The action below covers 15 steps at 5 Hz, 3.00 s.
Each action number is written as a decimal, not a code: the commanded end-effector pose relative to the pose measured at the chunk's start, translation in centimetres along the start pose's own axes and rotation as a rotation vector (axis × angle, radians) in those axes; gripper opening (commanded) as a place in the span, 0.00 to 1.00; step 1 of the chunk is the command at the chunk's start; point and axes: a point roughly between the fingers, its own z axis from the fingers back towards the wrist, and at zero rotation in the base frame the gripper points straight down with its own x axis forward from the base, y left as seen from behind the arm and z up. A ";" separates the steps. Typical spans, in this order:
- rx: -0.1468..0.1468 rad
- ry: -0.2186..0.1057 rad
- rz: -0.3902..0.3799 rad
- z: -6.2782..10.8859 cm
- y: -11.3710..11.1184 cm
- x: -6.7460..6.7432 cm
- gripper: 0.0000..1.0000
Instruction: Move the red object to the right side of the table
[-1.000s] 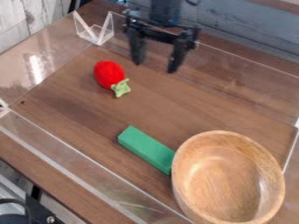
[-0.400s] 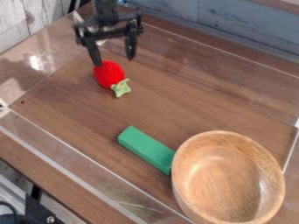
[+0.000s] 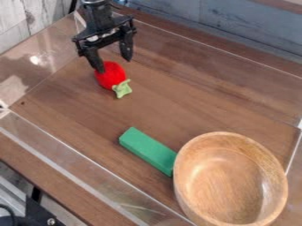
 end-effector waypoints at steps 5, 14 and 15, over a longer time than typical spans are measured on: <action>-0.173 -0.046 0.131 0.7 -2.8 2.2 1.00; -0.261 -0.057 0.174 0.5 -5.1 2.0 0.00; -0.280 -0.057 0.192 1.8 -5.3 0.9 0.00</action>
